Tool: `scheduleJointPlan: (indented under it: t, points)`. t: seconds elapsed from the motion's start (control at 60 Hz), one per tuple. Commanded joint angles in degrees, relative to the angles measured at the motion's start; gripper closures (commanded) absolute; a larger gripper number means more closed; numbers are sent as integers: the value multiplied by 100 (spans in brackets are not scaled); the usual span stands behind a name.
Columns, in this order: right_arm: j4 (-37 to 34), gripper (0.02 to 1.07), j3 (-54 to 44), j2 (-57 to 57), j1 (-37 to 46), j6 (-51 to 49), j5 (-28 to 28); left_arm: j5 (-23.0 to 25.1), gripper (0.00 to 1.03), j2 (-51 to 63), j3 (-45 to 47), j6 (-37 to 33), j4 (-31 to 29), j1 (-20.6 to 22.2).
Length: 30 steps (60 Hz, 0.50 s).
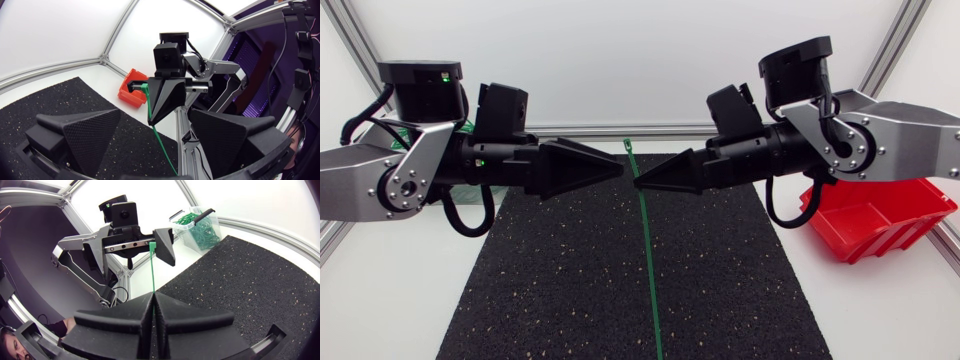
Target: Take a green cable tie from the red box, thread the tail through the head to close it, then place it in the transparent bin on the left.
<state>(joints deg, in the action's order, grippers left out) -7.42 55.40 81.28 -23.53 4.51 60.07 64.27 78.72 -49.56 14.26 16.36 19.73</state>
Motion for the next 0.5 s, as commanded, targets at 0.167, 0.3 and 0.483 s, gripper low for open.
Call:
scheduleJointPlan:
  t: [0.167, 0.3, 0.483]
  points:
    - [267, 101, -161, -59, 112, 322, 198, 77, 11, 258, -168, 499, 570, 321]
    - [373, 101, -178, -42, 147, 401, 224, 77, 18, 320, -142, 578, 684, 365]
    - [452, 101, -231, -24, 147, 454, 250, 42, 29, 416, -106, 639, 711, 357]
